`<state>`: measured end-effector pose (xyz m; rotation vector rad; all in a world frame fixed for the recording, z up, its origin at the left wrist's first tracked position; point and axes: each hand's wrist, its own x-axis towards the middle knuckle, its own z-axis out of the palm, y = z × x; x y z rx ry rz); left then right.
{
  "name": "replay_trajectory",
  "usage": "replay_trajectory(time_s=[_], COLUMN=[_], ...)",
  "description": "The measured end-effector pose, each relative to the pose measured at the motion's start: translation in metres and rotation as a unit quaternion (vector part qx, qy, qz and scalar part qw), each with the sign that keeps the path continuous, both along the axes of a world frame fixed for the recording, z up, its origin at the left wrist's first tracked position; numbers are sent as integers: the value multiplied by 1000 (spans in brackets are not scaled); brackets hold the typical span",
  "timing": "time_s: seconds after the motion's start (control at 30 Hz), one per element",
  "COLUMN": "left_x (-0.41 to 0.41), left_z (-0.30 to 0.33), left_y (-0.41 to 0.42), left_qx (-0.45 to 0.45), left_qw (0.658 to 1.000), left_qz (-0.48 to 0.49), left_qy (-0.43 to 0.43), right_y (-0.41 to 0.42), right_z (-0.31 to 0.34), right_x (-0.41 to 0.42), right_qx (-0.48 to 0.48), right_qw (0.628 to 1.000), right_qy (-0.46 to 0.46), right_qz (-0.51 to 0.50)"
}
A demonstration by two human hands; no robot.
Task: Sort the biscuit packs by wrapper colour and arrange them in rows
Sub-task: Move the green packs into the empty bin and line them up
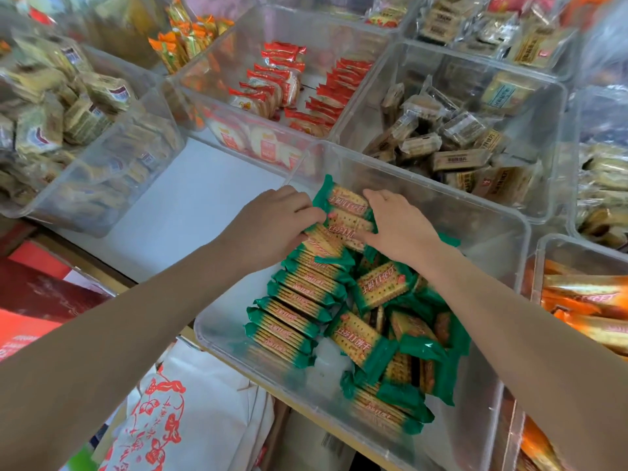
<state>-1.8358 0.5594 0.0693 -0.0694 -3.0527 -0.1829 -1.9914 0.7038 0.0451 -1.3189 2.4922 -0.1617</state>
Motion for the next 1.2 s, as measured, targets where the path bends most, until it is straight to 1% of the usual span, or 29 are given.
replay_trajectory(time_s=[0.07, 0.1, 0.17, 0.23, 0.3, 0.33, 0.43, 0.5, 0.57, 0.63, 0.67, 0.73, 0.83, 0.87, 0.97, 1.0, 1.07, 1.13, 1.2], left_x=[-5, -5, -7, -7, -9, -11, -21, -31, -40, -48, -50, -52, -51, -51, -52, -52, -53, -54, -54], left_z=[4, 3, 4, 5, 3, 3, 4, 3, -2, -9, -12, -15, -16, -17, -22, -24, -25, -24, -26], left_y=[2, 0, -1, 0, 4, 7, 16, 17, 16, 13, 11, 9, 7, 8, 8, 8, 9, 10, 11], left_qx=[55, 86, 121, 129, 117, 109, 79, 40, -18, -81, -116, -165, -182, -185, -194, -188, -154, -130, -142], left_qw=[997, 994, 987, 984, 985, 985, 989, 989, 992, 990, 986, 978, 976, 976, 974, 974, 979, 985, 985], left_qz=[48, 71, 98, 108, 110, 112, 121, 140, 125, 102, 102, 114, 122, 117, 118, 126, 132, 111, 97], left_qy=[-15, -22, -40, -52, -70, -69, -18, -3, 23, 49, 59, 53, 5, -5, -14, -11, -4, 3, 0], right_y=[-4, -5, -5, -4, 0, 2, 8, 10, 10, 8, 6, 2, 1, 4, 17, 20, 21, 20, 17], right_z=[0, 1, 0, 3, 11, 17, 36, 41, 36, 27, 22, 15, 10, 8, 6, 6, 6, 6, 7], right_x=[-2, -2, -1, -1, -6, -10, -20, -21, -17, -12, -10, -8, -7, -6, -5, -5, -6, -8, -8], right_qx=[11, 7, -7, -19, -41, -61, -145, -173, -164, -147, -146, -155, -145, -126, -91, -93, -110, -128, -138], right_qw=[999, 999, 1000, 998, 995, 995, 988, 984, 985, 987, 987, 987, 989, 992, 990, 990, 993, 991, 988], right_qy=[35, 33, -9, -63, -87, -82, -49, -9, 40, 62, 61, 37, -6, 3, 105, 103, 36, -24, -48], right_qz=[0, -3, -6, -8, -7, -9, -34, -50, -41, -24, -18, -15, 6, 13, 9, -1, -22, -39, -47])
